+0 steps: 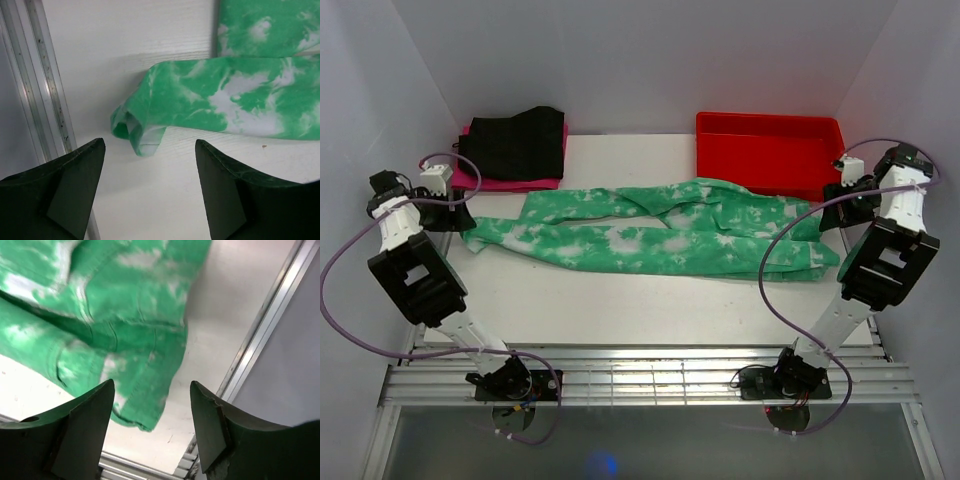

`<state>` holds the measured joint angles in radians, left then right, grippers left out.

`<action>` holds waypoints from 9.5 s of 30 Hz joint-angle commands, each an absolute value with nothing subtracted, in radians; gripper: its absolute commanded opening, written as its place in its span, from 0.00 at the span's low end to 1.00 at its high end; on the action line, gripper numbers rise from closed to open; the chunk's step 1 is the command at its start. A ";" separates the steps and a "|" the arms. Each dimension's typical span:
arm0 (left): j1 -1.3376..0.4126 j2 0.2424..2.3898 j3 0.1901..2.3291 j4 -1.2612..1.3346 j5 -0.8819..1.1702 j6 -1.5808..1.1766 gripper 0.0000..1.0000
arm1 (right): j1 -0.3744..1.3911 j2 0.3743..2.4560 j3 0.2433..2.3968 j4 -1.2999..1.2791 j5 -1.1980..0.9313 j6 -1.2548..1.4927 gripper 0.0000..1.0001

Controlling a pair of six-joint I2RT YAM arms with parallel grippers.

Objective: Fold and stack the trousers
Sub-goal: Flatten the trousers out

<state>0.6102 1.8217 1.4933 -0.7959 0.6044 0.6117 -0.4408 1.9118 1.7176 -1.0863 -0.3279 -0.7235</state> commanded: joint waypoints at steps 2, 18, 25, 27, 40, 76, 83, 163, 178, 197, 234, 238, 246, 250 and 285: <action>0.629 1.890 1.486 -0.724 0.577 0.510 0.84 | -0.500 1.901 1.600 -1.169 -0.432 -0.698 0.66; 0.635 1.816 1.411 -0.742 0.670 0.482 0.87 | -0.607 1.804 1.353 -1.029 -0.715 -0.653 0.58; 0.661 1.873 1.503 -0.808 0.682 0.449 0.86 | -0.643 1.795 1.480 -1.173 -0.739 -0.710 0.08; 0.678 1.914 1.545 -0.874 0.690 0.475 0.86 | -0.658 1.825 1.557 -1.210 -0.752 -0.707 0.08; 0.695 1.915 1.378 -0.965 0.830 0.637 0.86 | -0.683 1.939 1.704 -1.220 -0.769 -0.707 0.08; 0.555 1.686 1.120 -0.646 0.631 0.782 0.90 | -0.683 1.913 1.626 -1.212 -0.726 -0.761 0.08; 0.587 1.652 1.219 -0.670 0.702 0.670 0.01 | -0.683 1.882 1.629 -1.197 -0.700 -0.791 0.08; 0.147 1.983 1.239 -0.408 0.543 0.293 0.57 | -0.540 1.848 1.239 -0.701 -0.338 -0.675 0.69; -0.142 1.617 1.278 -0.503 0.148 0.567 0.00 | -0.540 1.795 1.250 -0.772 -0.402 -0.718 0.42; -0.589 1.579 1.338 -0.578 0.219 0.353 0.86 | -0.540 1.799 1.262 -0.813 -0.416 -0.741 0.41; -0.094 2.000 1.396 -0.368 0.784 0.029 0.66 | -0.548 1.905 1.276 -0.824 -0.590 -0.606 0.72; -0.094 1.977 1.385 -0.364 0.779 0.031 0.66 | -0.568 1.884 1.299 -0.824 -0.629 -0.563 0.78; -0.091 1.930 1.390 -0.382 0.796 0.034 0.66 | -0.571 1.781 1.333 -0.761 -0.624 -0.509 0.74; -0.091 1.924 1.394 -0.391 0.787 0.041 0.66 | -0.568 1.750 1.339 -0.721 -0.614 -0.473 0.73; -0.141 1.941 1.413 -0.423 0.822 0.044 0.00 | -0.506 1.917 1.258 -0.657 -0.428 -0.523 0.60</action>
<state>-0.1463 2.0686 1.3830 -0.3721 0.7860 0.0185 -0.5098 1.9137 1.2842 -0.6769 -0.4736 -0.5041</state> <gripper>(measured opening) 0.033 0.609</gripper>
